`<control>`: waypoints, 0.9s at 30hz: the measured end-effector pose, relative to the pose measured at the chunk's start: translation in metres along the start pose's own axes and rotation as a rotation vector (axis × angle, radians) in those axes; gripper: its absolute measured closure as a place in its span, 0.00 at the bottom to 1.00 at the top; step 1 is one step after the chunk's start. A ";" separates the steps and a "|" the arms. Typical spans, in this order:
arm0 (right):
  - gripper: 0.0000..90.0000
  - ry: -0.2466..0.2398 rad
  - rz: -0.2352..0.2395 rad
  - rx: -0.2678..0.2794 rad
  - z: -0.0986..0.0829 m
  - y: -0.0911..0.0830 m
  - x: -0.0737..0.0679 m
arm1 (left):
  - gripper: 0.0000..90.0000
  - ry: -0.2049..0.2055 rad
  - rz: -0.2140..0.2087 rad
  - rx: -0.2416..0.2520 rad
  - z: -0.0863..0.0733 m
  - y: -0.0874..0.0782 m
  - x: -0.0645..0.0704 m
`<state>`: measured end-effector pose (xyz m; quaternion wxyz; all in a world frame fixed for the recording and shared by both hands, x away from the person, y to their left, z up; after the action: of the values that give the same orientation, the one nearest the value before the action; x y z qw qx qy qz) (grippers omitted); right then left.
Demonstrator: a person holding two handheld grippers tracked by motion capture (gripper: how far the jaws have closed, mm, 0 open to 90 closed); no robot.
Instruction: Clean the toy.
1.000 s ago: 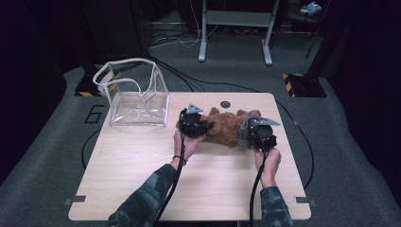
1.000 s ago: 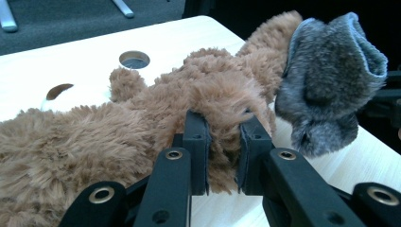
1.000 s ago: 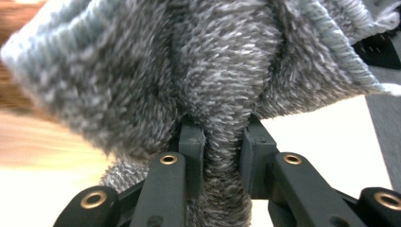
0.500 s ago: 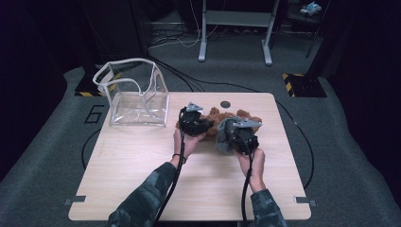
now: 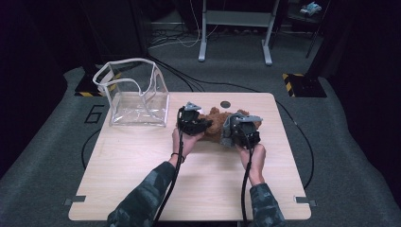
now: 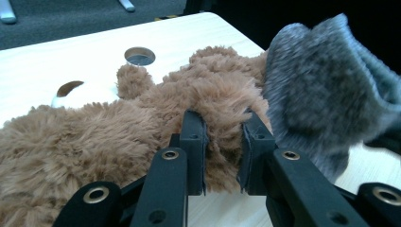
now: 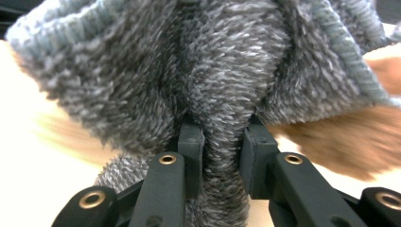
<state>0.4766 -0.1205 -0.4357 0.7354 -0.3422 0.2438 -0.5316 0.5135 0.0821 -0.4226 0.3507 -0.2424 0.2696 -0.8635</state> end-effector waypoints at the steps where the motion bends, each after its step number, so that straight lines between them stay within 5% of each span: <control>1: 0.81 0.011 -0.010 -0.001 -0.001 0.000 0.004 | 0.84 -0.001 0.000 0.000 0.000 0.000 0.000; 7: 0.81 0.089 -0.100 -0.017 -0.008 -0.001 0.036 | 0.83 0.002 0.006 -0.005 0.000 -0.001 -0.003; 11: 0.81 0.108 -0.107 -0.027 -0.014 -0.001 0.045 | 0.83 -0.002 0.005 -0.001 0.001 -0.001 -0.003; 14: 0.81 0.080 -0.078 -0.009 -0.016 -0.006 0.036 | 0.83 -0.004 0.006 -0.006 0.002 -0.001 -0.003; 21: 0.81 -0.045 0.074 0.035 -0.010 -0.015 -0.016 | 0.83 -0.001 0.007 -0.006 0.007 0.001 -0.001; 27: 0.81 -0.090 0.097 0.019 0.000 -0.001 -0.040 | 0.83 0.001 0.005 -0.012 0.009 0.002 -0.001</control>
<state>0.4636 -0.0822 -0.4352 0.7739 -0.3463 0.2219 -0.4816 0.5204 0.0786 -0.4178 0.3511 -0.2435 0.2756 -0.8611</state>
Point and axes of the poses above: each handheld gripper's, and its own axes: y roughly forward along the jaws, z roughly out of its top, x roughly to its right, the point moved 2 cm from there along y, roughly forward along the jaws, and after that the axes turned 9 degrees about -x, right-handed, at the moved point
